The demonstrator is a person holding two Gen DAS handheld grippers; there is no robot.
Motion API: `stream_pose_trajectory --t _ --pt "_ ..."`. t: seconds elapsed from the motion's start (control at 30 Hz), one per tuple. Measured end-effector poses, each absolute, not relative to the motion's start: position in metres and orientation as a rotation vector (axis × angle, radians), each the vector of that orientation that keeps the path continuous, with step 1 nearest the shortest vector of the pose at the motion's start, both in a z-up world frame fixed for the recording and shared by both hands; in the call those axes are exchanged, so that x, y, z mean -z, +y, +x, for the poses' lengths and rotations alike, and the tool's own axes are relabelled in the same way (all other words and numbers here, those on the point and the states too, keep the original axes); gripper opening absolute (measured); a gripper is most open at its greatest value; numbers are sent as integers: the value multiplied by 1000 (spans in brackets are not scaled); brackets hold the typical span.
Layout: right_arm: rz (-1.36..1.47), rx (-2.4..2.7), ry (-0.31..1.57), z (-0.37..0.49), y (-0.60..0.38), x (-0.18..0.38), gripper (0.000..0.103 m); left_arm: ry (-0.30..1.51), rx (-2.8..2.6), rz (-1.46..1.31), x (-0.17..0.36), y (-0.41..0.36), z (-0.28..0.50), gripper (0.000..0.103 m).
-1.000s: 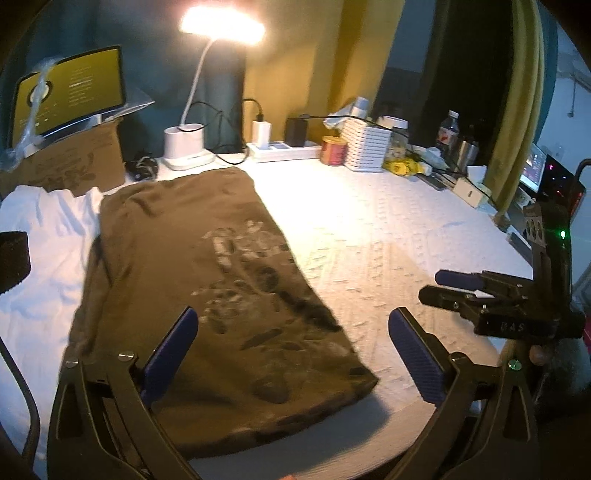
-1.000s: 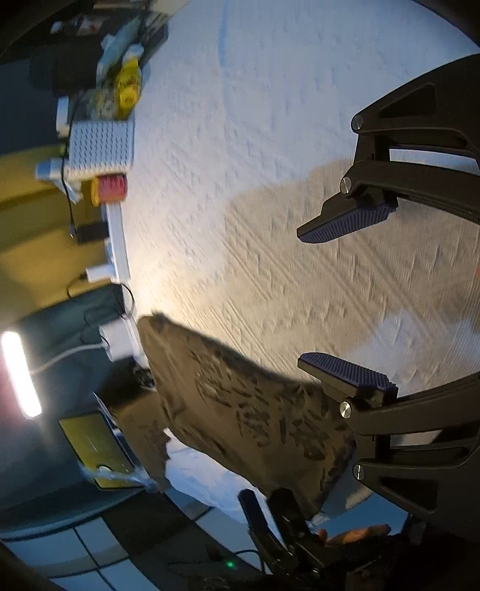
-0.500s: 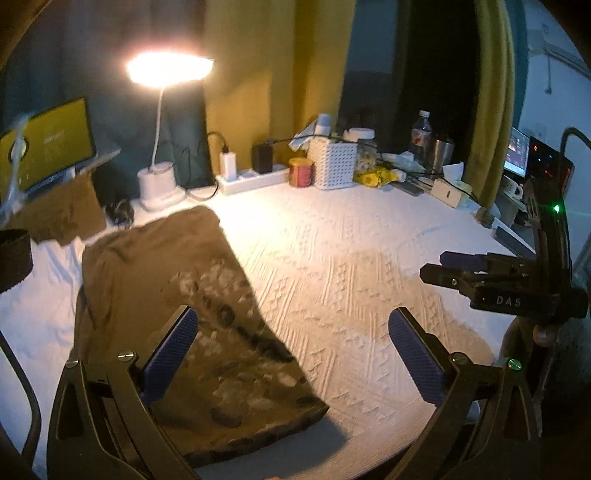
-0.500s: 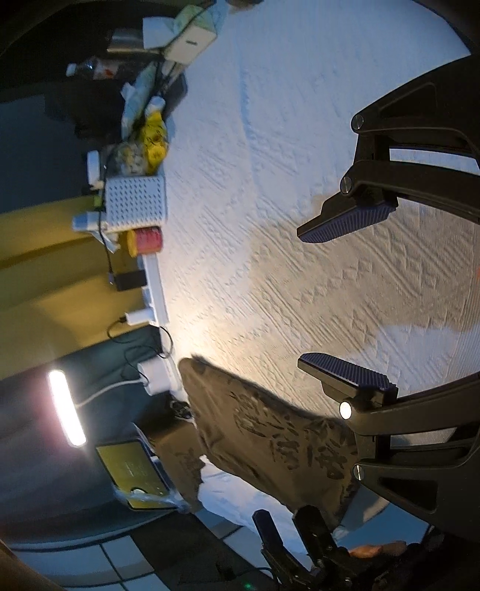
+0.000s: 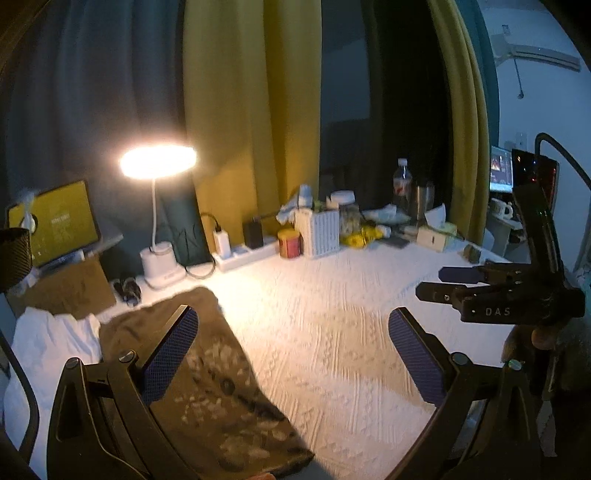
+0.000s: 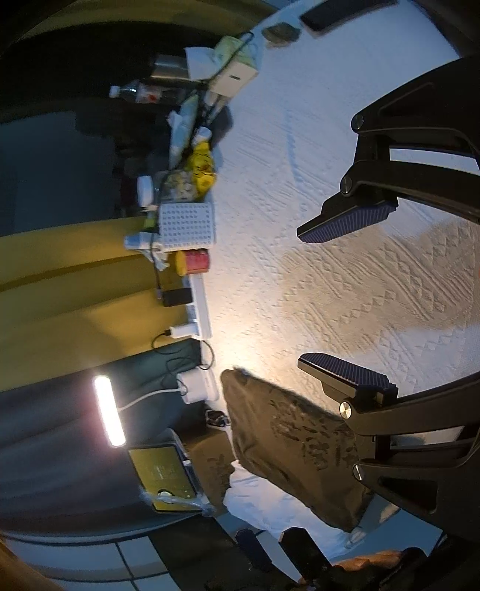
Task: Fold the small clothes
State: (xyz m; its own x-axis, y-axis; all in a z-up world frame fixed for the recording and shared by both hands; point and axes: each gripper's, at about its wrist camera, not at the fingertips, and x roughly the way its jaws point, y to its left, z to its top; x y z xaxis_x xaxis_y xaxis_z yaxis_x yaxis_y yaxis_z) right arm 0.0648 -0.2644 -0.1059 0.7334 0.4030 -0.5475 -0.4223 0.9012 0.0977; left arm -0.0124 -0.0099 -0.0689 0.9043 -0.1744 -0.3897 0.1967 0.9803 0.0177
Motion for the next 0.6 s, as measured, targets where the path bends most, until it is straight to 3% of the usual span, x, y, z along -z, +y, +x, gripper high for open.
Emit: stream_pose_trajectory --t 0.6 --pt "-30 -439 352 32 -268 18 65 208 59 -9 8 18 -35 102"
